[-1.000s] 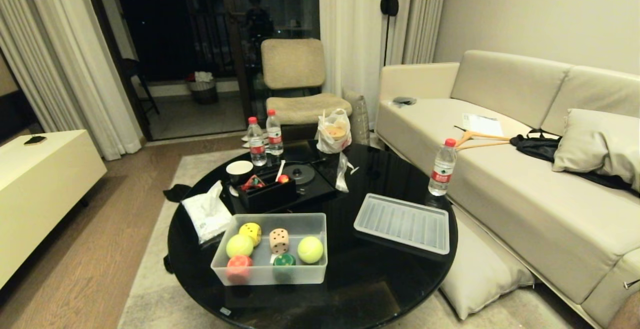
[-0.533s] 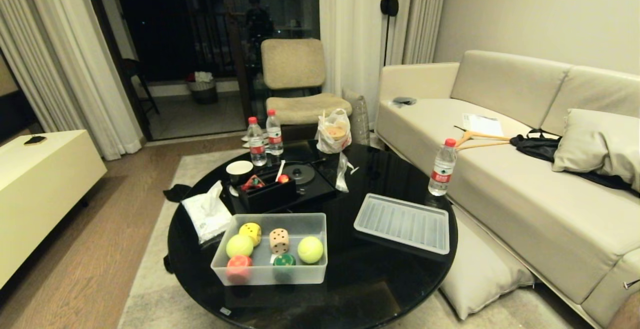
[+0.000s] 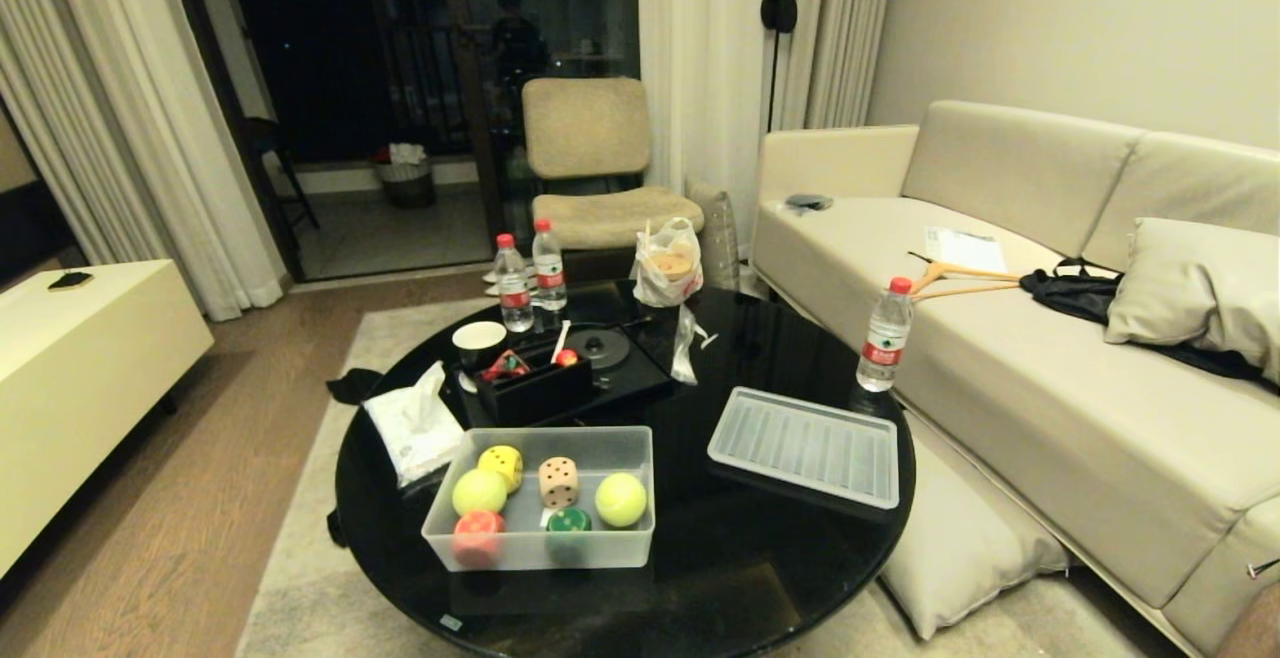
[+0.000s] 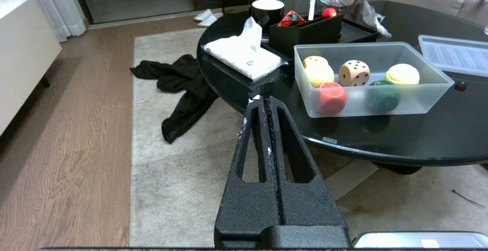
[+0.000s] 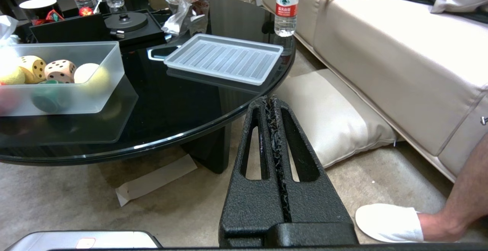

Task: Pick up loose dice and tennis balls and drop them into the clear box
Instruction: Pick up toys out of the box

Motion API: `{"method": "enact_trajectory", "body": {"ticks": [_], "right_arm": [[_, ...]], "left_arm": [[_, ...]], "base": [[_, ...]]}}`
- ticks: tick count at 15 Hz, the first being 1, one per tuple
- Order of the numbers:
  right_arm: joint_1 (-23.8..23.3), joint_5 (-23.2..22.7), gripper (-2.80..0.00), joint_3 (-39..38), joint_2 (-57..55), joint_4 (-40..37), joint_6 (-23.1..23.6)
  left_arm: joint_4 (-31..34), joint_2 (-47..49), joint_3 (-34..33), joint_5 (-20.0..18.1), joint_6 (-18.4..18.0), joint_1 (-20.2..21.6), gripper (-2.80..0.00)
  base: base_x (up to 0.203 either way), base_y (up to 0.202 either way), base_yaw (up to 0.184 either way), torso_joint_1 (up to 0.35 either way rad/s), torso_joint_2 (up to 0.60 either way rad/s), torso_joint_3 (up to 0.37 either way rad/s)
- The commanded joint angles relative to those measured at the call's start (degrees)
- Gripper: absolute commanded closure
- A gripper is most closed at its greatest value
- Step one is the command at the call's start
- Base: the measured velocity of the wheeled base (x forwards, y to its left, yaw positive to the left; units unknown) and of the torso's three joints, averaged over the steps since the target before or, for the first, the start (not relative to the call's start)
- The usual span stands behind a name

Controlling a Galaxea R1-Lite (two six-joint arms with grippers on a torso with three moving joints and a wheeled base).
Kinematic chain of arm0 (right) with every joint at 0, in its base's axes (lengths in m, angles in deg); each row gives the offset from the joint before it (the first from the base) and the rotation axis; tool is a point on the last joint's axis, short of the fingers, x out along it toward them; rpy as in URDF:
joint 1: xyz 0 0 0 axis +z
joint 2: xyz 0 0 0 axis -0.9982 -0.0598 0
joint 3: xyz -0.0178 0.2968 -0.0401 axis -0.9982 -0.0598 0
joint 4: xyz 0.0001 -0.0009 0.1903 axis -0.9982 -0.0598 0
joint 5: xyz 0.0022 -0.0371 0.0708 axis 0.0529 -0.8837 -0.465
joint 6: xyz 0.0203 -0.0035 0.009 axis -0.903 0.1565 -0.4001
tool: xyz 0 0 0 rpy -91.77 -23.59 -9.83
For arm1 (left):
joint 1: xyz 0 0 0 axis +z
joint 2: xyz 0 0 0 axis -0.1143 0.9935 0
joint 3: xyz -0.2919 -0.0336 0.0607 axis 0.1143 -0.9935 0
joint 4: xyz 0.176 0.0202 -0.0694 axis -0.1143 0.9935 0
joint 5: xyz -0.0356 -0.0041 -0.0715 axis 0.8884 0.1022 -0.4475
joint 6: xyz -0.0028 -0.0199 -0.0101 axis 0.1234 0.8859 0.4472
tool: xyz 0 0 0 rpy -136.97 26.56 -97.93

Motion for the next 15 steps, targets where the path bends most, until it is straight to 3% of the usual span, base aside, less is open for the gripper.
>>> {"method": "enact_trajectory", "body": {"ticks": [1, 15], "right_arm": [[0.0, 0.0, 0.00, -0.1, -0.1, 0.0, 0.0], [0.0, 0.0, 0.00, -0.1, -0.1, 0.1, 0.3]], "left_arm": [[0.0, 0.1, -0.1, 0.0, 0.0, 0.0, 0.00], [0.0, 0.1, -0.1, 0.0, 0.0, 0.0, 0.00]], "base": [[0.000, 0.000, 0.000, 0.000, 0.00, 0.000], [0.000, 0.000, 0.000, 0.000, 0.00, 0.000]]}}
